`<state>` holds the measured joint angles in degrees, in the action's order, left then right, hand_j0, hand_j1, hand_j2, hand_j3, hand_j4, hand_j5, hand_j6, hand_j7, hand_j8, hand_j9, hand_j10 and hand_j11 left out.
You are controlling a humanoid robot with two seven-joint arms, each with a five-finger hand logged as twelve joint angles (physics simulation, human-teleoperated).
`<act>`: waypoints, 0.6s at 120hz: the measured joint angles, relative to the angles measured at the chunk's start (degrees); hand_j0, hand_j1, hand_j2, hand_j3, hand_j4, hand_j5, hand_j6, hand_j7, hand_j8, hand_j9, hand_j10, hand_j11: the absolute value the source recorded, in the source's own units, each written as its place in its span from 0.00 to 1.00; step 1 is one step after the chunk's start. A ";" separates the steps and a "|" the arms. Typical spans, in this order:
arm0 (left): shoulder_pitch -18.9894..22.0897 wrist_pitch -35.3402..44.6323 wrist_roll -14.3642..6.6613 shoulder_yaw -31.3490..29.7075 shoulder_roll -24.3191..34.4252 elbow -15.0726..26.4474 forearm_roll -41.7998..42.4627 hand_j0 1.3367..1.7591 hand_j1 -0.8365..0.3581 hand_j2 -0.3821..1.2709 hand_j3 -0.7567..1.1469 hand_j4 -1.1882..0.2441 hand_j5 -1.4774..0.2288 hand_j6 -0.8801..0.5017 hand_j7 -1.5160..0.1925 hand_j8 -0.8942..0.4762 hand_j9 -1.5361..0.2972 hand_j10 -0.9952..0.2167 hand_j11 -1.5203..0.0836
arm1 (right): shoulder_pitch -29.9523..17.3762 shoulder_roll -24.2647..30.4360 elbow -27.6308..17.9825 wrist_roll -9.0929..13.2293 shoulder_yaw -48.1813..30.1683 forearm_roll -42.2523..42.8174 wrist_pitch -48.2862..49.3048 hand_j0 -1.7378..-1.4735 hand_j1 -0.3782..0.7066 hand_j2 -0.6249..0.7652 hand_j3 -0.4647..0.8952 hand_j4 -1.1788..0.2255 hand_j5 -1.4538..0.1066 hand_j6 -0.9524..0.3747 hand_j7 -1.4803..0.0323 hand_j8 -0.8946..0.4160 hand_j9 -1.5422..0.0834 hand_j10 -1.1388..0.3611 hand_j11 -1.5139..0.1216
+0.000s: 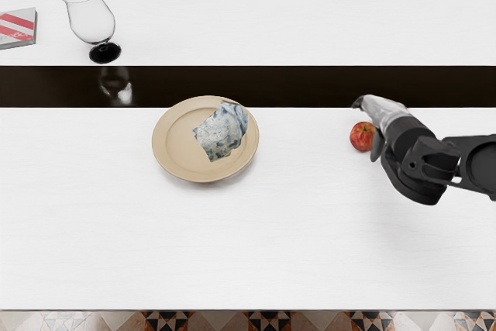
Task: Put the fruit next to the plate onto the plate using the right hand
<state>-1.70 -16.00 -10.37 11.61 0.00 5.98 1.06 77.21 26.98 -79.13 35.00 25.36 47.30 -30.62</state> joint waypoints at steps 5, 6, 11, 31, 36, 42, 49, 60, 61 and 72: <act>-0.06 0.00 0.00 0.00 0.00 0.00 0.00 0.76 0.99 0.23 0.40 0.82 0.86 0.63 0.88 0.65 0.83 0.82 0.94 | -0.23 0.00 0.04 0.00 0.00 0.17 -0.36 0.30 0.32 0.41 0.34 0.65 0.71 0.52 0.75 0.48 0.74 0.58 0.72; -0.02 0.00 0.00 0.00 0.00 0.00 0.00 0.76 0.99 0.23 0.40 0.82 0.86 0.63 0.88 0.65 0.83 0.82 0.94 | -0.27 0.00 0.04 0.00 -0.01 0.21 -0.42 0.30 0.32 0.41 0.34 0.65 0.71 0.52 0.75 0.48 0.74 0.58 0.72; -0.06 0.00 0.00 0.00 0.00 0.00 0.00 0.76 0.99 0.23 0.40 0.82 0.86 0.63 0.88 0.65 0.83 0.82 0.94 | -0.46 0.00 0.07 0.00 -0.02 0.48 -0.65 0.30 0.33 0.41 0.34 0.64 0.70 0.51 0.74 0.47 0.73 0.58 0.71; -0.06 0.00 0.00 0.00 0.00 0.01 0.00 0.76 0.99 0.23 0.40 0.82 0.86 0.63 0.88 0.65 0.83 0.82 0.94 | -1.20 0.01 0.17 0.00 -0.04 1.04 -1.20 0.30 0.37 0.41 0.34 0.61 0.67 0.48 0.71 0.44 0.70 0.55 0.68; -0.06 0.00 0.00 0.00 0.00 0.01 0.00 0.76 0.99 0.23 0.40 0.82 0.86 0.63 0.88 0.65 0.83 0.82 0.94 | -1.31 0.01 0.18 0.00 -0.04 1.09 -1.29 0.30 0.38 0.40 0.34 0.61 0.66 0.47 0.70 0.43 0.69 0.54 0.67; -0.06 0.00 0.00 0.00 0.00 0.02 0.00 0.76 0.99 0.23 0.40 0.82 0.86 0.63 0.88 0.65 0.83 0.82 0.94 | -1.40 0.01 0.19 0.00 -0.04 1.13 -1.36 0.30 0.40 0.40 0.34 0.60 0.65 0.46 0.69 0.42 0.68 0.53 0.66; -0.06 0.00 0.00 0.00 0.00 0.01 0.00 0.76 0.99 0.23 0.40 0.82 0.86 0.63 0.88 0.65 0.83 0.82 0.94 | -1.47 0.01 0.20 0.00 -0.04 1.16 -1.41 0.30 0.41 0.40 0.34 0.59 0.64 0.45 0.68 0.41 0.67 0.53 0.65; -0.06 0.00 0.00 0.00 0.00 0.01 0.00 0.76 0.99 0.23 0.40 0.82 0.86 0.63 0.88 0.65 0.83 0.82 0.94 | -1.51 0.01 0.20 0.00 -0.05 1.19 -1.45 0.30 0.43 0.40 0.34 0.58 0.63 0.44 0.67 0.40 0.66 0.52 0.64; -0.06 0.00 0.00 0.00 0.00 0.02 0.00 0.76 0.99 0.23 0.40 0.82 0.86 0.63 0.88 0.65 0.83 0.82 0.94 | -1.51 0.01 0.20 0.00 -0.05 1.19 -1.45 0.30 0.43 0.40 0.34 0.58 0.63 0.44 0.67 0.40 0.66 0.52 0.64; -0.01 0.00 0.00 0.00 0.00 0.01 0.00 0.76 0.99 0.23 0.40 0.82 0.86 0.63 0.88 0.65 0.83 0.82 0.94 | -1.53 0.01 0.20 0.00 -0.05 1.19 -1.46 0.30 0.44 0.40 0.34 0.57 0.62 0.44 0.66 0.40 0.65 0.51 0.63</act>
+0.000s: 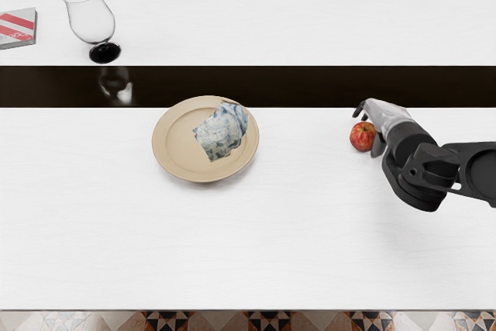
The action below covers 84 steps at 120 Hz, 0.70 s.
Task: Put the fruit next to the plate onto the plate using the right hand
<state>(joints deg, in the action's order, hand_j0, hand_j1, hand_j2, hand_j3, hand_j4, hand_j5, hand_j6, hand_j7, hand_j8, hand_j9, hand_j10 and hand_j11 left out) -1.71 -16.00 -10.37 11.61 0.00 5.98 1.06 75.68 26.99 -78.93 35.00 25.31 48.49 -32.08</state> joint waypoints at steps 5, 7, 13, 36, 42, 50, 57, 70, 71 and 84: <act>0.04 0.00 0.00 0.00 0.00 0.00 0.00 0.76 0.99 0.23 0.40 0.82 0.86 0.63 0.88 0.65 0.83 0.82 0.94 | -0.03 -0.01 0.00 0.00 0.00 0.00 -0.02 0.30 0.44 0.40 0.34 0.57 0.62 0.43 0.66 0.40 0.65 0.51 0.63; 0.00 0.00 0.00 0.00 0.00 0.00 0.00 0.76 0.99 0.23 0.40 0.82 0.86 0.63 0.88 0.65 0.83 0.82 0.94 | -0.04 -0.01 0.00 0.00 -0.01 0.00 -0.03 0.30 0.44 0.40 0.34 0.57 0.62 0.43 0.66 0.40 0.65 0.51 0.63; -0.03 0.00 0.00 0.00 0.00 0.01 0.00 0.76 0.99 0.23 0.40 0.82 0.86 0.63 0.88 0.65 0.83 0.82 0.94 | -0.06 -0.03 0.00 0.00 -0.03 0.00 -0.06 0.30 0.44 0.40 0.34 0.57 0.62 0.43 0.66 0.39 0.65 0.51 0.63; 0.04 0.00 0.00 0.00 0.00 0.00 0.00 0.76 0.99 0.23 0.40 0.82 0.86 0.63 0.88 0.65 0.83 0.82 0.94 | -0.02 -0.49 -0.02 0.00 -0.07 0.00 -0.15 0.30 0.45 0.40 0.34 0.57 0.61 0.43 0.65 0.39 0.64 0.50 0.62; 0.04 0.00 0.00 0.00 0.00 0.00 0.00 0.76 0.99 0.23 0.40 0.82 0.86 0.63 0.88 0.65 0.83 0.82 0.94 | -0.02 -0.54 -0.05 0.00 -0.08 0.00 -0.23 0.30 0.45 0.40 0.34 0.57 0.61 0.43 0.65 0.39 0.64 0.50 0.62; 0.04 0.00 0.00 0.00 0.00 0.01 0.00 0.76 0.99 0.23 0.40 0.82 0.86 0.63 0.88 0.65 0.83 0.82 0.94 | -0.07 -0.57 -0.07 0.00 -0.07 0.00 -0.29 0.30 0.45 0.40 0.34 0.57 0.61 0.43 0.65 0.39 0.64 0.50 0.62; 0.04 0.00 0.00 0.00 0.00 0.00 0.00 0.76 0.99 0.23 0.40 0.82 0.86 0.63 0.88 0.65 0.83 0.82 0.94 | -0.12 -0.59 -0.07 0.00 -0.06 0.00 -0.33 0.30 0.45 0.40 0.34 0.57 0.61 0.43 0.65 0.39 0.64 0.50 0.62; 0.04 0.00 0.00 0.00 0.00 0.00 0.00 0.76 0.99 0.23 0.40 0.82 0.86 0.63 0.88 0.65 0.83 0.82 0.94 | -0.13 -0.60 -0.08 0.00 -0.05 0.03 -0.38 0.30 0.45 0.40 0.34 0.57 0.61 0.43 0.65 0.39 0.64 0.50 0.62; 0.04 0.00 0.00 0.00 0.00 0.00 0.00 0.76 0.99 0.23 0.40 0.82 0.86 0.63 0.88 0.65 0.83 0.82 0.94 | -0.14 -0.60 -0.08 0.00 -0.05 0.03 -0.39 0.30 0.45 0.40 0.34 0.56 0.61 0.43 0.65 0.39 0.64 0.50 0.62; 0.04 0.00 0.00 0.00 0.00 0.00 0.00 0.76 0.99 0.23 0.40 0.82 0.86 0.63 0.88 0.65 0.83 0.82 0.94 | -0.15 -0.55 -0.14 0.00 -0.03 0.12 -0.43 0.30 0.47 0.39 0.34 0.55 0.60 0.41 0.63 0.38 0.63 0.49 0.61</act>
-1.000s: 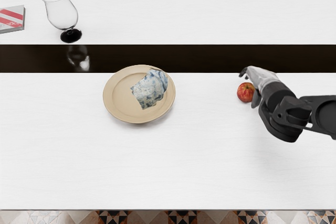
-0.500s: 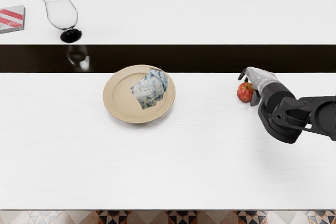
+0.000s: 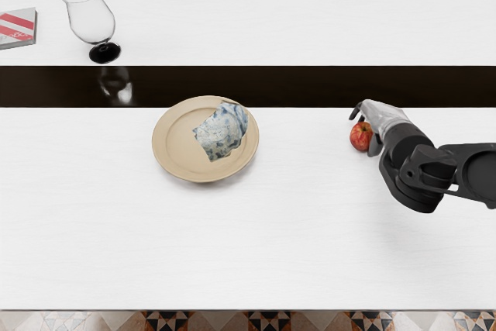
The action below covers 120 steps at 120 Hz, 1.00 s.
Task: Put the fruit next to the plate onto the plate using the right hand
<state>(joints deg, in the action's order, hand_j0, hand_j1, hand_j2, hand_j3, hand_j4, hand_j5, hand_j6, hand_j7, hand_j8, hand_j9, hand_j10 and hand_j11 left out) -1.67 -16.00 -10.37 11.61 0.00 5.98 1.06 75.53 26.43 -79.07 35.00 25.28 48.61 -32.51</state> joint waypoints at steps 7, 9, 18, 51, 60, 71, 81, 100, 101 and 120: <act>0.00 0.00 0.00 0.00 0.00 0.00 0.00 0.76 0.99 0.23 0.40 0.82 0.86 0.63 0.88 0.65 0.83 0.82 0.94 | 0.01 0.01 -0.02 0.01 -0.01 0.10 -0.01 0.30 0.47 0.40 0.34 0.55 0.59 0.41 0.63 0.37 0.62 0.49 0.60; 0.00 0.00 0.00 0.00 0.00 0.00 0.00 0.76 0.99 0.23 0.40 0.82 0.86 0.63 0.88 0.65 0.83 0.82 0.94 | 0.01 0.02 -0.04 0.01 0.00 0.13 -0.01 0.30 0.48 0.40 0.34 0.55 0.59 0.41 0.62 0.37 0.62 0.48 0.60; 0.00 0.00 0.00 0.00 0.00 0.00 0.00 0.76 0.99 0.23 0.40 0.82 0.86 0.63 0.88 0.65 0.83 0.82 0.94 | 0.03 0.08 -0.11 0.01 -0.01 0.23 0.00 0.30 0.48 0.41 0.34 0.54 0.58 0.40 0.62 0.36 0.61 0.48 0.59; 0.00 0.00 0.00 0.00 0.00 0.03 0.00 0.76 0.99 0.23 0.40 0.82 0.86 0.63 0.88 0.65 0.83 0.82 0.94 | 0.03 0.24 -0.24 -0.01 0.00 0.36 0.00 0.30 0.50 0.43 0.34 0.52 0.55 0.38 0.59 0.34 0.59 0.46 0.56; 0.00 0.00 0.00 0.00 0.00 0.02 0.00 0.76 0.99 0.23 0.40 0.82 0.86 0.63 0.88 0.65 0.83 0.82 0.94 | 0.05 0.31 -0.27 -0.01 -0.03 0.38 0.00 0.30 0.51 0.42 0.34 0.51 0.55 0.37 0.58 0.33 0.58 0.45 0.56; 0.00 0.00 0.00 0.00 0.00 0.00 0.00 0.76 0.99 0.23 0.40 0.82 0.86 0.63 0.88 0.65 0.83 0.82 0.94 | 0.10 0.40 -0.29 0.00 -0.10 0.38 -0.01 0.31 0.52 0.42 0.34 0.51 0.54 0.36 0.57 0.32 0.57 0.45 0.55; 0.00 0.00 0.00 0.00 0.00 0.00 0.00 0.76 0.99 0.23 0.40 0.82 0.86 0.63 0.88 0.65 0.83 0.82 0.94 | 0.09 0.39 -0.30 0.01 -0.21 0.38 0.00 0.31 0.54 0.41 0.34 0.49 0.52 0.36 0.56 0.31 0.55 0.44 0.53; 0.00 0.00 0.00 0.00 0.00 0.00 0.00 0.76 0.99 0.23 0.40 0.82 0.86 0.63 0.88 0.65 0.83 0.82 0.94 | 0.12 0.44 -0.49 0.02 -0.35 0.27 0.00 0.30 0.56 0.44 0.34 0.48 0.50 0.38 0.54 0.30 0.54 0.42 0.52; 0.00 0.00 0.00 0.00 0.00 0.00 0.00 0.76 0.99 0.23 0.40 0.82 0.86 0.63 0.88 0.65 0.83 0.82 0.94 | 0.12 0.44 -0.50 0.02 -0.35 0.26 -0.01 0.30 0.56 0.44 0.34 0.48 0.50 0.38 0.54 0.30 0.54 0.42 0.51; 0.00 0.00 0.00 0.00 0.00 -0.01 0.00 0.76 0.99 0.23 0.40 0.82 0.86 0.63 0.88 0.65 0.83 0.82 0.94 | 0.07 0.39 -0.55 0.02 -0.38 0.27 -0.01 0.30 0.57 0.44 0.34 0.47 0.49 0.39 0.53 0.29 0.53 0.41 0.51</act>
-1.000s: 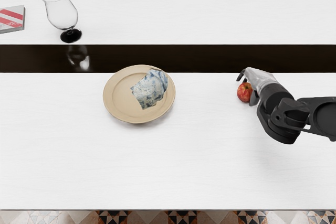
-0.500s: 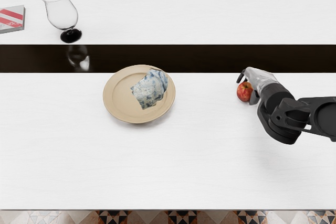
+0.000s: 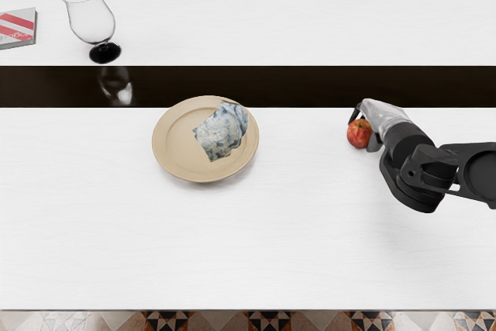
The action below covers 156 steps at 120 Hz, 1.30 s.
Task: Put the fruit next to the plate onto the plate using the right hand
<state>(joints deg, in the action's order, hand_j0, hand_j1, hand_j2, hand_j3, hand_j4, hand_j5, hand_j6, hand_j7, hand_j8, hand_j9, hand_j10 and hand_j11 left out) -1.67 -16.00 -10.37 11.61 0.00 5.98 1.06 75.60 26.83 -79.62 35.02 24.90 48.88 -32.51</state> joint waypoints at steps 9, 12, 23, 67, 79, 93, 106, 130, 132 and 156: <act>0.00 0.00 0.00 0.00 0.00 0.00 0.00 0.76 0.99 0.23 0.40 0.82 0.86 0.63 0.88 0.65 0.83 0.82 0.94 | -0.01 0.01 -0.01 -0.01 0.03 0.02 -0.01 0.30 0.57 0.45 0.34 0.47 0.49 0.39 0.53 0.29 0.52 0.41 0.50; 0.00 0.00 0.00 0.00 0.00 0.00 0.00 0.76 0.99 0.23 0.40 0.82 0.86 0.63 0.88 0.65 0.83 0.82 0.94 | -0.01 0.01 -0.01 -0.02 0.04 0.03 -0.04 0.30 0.57 0.45 0.34 0.47 0.49 0.39 0.52 0.29 0.52 0.41 0.50; 0.00 0.00 0.00 0.00 0.00 0.00 0.00 0.76 0.99 0.23 0.40 0.82 0.86 0.63 0.88 0.65 0.83 0.82 0.94 | -0.01 -0.01 -0.02 -0.02 0.03 0.00 -0.20 0.30 0.58 0.45 0.34 0.46 0.48 0.39 0.52 0.29 0.52 0.41 0.50; 0.00 0.00 0.00 0.00 0.00 0.00 0.00 0.76 0.99 0.23 0.40 0.82 0.86 0.63 0.88 0.65 0.83 0.82 0.94 | -0.04 0.11 -0.02 -0.02 -0.03 0.07 -0.36 0.31 0.58 0.52 0.34 0.44 0.43 0.39 0.48 0.29 0.48 0.37 0.46; 0.00 0.00 0.00 0.00 0.00 0.00 0.00 0.76 0.99 0.23 0.40 0.82 0.86 0.63 0.88 0.65 0.83 0.82 0.94 | -0.22 0.16 -0.02 -0.02 -0.10 0.07 -0.96 0.31 0.58 0.53 0.34 0.44 0.43 0.38 0.47 0.28 0.47 0.37 0.45; 0.00 0.00 0.00 0.00 0.00 0.01 0.00 0.76 0.99 0.23 0.40 0.82 0.86 0.63 0.88 0.65 0.83 0.82 0.94 | -0.32 0.32 -0.04 -0.03 -0.18 0.05 -1.40 0.31 0.58 0.55 0.34 0.43 0.43 0.37 0.47 0.28 0.47 0.37 0.45; 0.00 0.00 0.00 0.00 0.00 0.00 0.00 0.76 0.99 0.23 0.40 0.82 0.86 0.63 0.88 0.65 0.83 0.82 0.94 | -0.36 0.44 -0.09 -0.05 -0.21 0.03 -1.54 0.31 0.57 0.55 0.34 0.42 0.43 0.37 0.47 0.27 0.47 0.36 0.45; 0.00 0.00 0.00 0.00 0.00 0.00 0.00 0.76 0.99 0.23 0.40 0.82 0.86 0.63 0.88 0.65 0.83 0.82 0.94 | -0.56 0.55 -0.11 -0.05 -0.27 0.00 -1.66 0.31 0.57 0.55 0.34 0.42 0.42 0.37 0.46 0.27 0.47 0.36 0.45; 0.00 0.00 0.00 0.00 0.00 0.00 0.00 0.76 0.99 0.23 0.40 0.82 0.86 0.63 0.88 0.65 0.83 0.82 0.94 | -0.57 0.56 -0.11 -0.05 -0.28 0.00 -1.67 0.31 0.57 0.55 0.34 0.42 0.42 0.37 0.46 0.27 0.47 0.36 0.45; 0.00 0.00 0.00 0.00 0.00 0.00 0.00 0.76 0.99 0.23 0.40 0.82 0.86 0.63 0.88 0.65 0.83 0.82 0.94 | -0.59 1.00 -0.75 -0.04 -0.98 -0.05 -1.66 0.31 0.57 0.56 0.34 0.42 0.42 0.37 0.46 0.27 0.47 0.36 0.45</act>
<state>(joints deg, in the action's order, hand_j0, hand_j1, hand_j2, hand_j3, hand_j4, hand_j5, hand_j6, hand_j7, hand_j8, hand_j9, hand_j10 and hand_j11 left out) -1.67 -16.00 -10.37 11.61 0.00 5.98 1.05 75.01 27.83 -80.37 34.98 23.92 48.83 -34.17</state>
